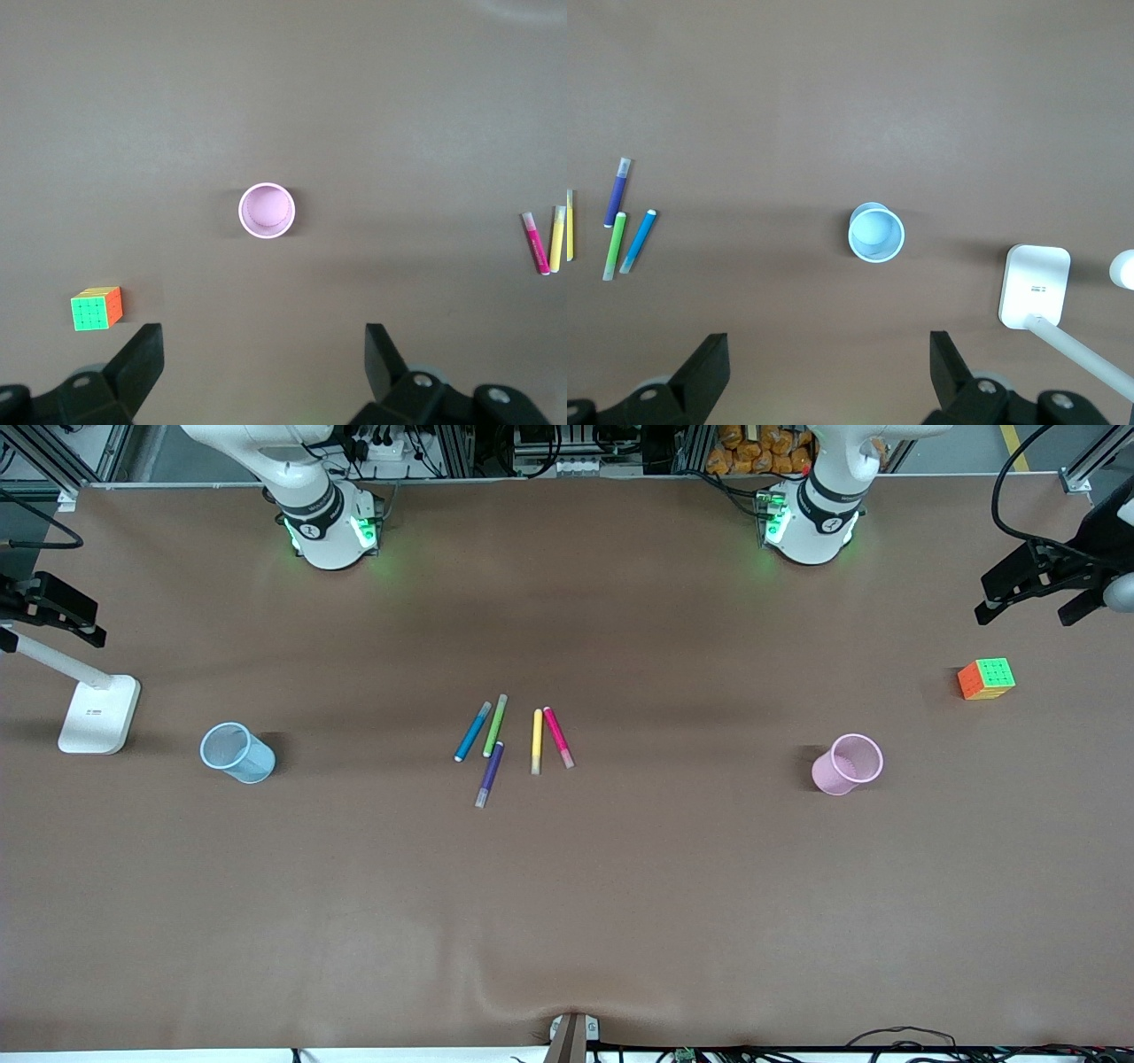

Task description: Place pink and blue markers in matching cups

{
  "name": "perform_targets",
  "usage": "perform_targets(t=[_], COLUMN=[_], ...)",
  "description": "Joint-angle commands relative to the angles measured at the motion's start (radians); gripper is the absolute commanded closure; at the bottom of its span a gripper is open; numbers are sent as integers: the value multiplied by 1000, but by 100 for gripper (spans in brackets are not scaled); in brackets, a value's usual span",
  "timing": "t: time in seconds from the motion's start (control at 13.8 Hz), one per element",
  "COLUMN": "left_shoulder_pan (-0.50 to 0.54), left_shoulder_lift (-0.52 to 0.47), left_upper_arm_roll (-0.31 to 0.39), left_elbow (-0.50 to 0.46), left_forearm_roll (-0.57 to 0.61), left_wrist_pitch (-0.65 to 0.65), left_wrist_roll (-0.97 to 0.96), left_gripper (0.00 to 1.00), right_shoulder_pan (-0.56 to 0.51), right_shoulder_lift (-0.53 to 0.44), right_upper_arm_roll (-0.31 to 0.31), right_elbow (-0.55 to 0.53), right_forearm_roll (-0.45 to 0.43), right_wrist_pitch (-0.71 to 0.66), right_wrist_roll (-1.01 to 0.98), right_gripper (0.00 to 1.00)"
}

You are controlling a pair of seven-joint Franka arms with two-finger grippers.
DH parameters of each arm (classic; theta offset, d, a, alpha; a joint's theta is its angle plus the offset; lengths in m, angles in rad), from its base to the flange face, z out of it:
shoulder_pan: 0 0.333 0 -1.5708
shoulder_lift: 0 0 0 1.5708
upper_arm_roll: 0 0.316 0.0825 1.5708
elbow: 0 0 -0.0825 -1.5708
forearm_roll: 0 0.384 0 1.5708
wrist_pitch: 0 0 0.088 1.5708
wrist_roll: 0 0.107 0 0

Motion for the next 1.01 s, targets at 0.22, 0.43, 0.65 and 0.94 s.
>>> perform_targets(t=[0.22,0.43,0.65,0.94], left_shoulder_pan=[-3,-3,2,0], left_shoulder_lift=[-8,-7,-10,-7], left_upper_arm_roll=[-5,-5,-5,-5], left_elbow=[0,-2,-3,-5], left_forearm_roll=[21,21,17,18], left_wrist_pitch=[-9,-9,-9,-11], left_wrist_roll=[-15,-18,1,-18], left_gripper=[0,0,0,0], right_shoulder_pan=[-11,-6,-5,-5], right_shoulder_lift=[9,9,9,9], right_upper_arm_roll=[20,17,15,12], right_elbow=[21,21,21,21], right_forearm_roll=[3,5,6,6], right_wrist_pitch=[-18,-21,-21,-22], right_wrist_roll=[5,5,5,6], right_gripper=[0,0,0,0])
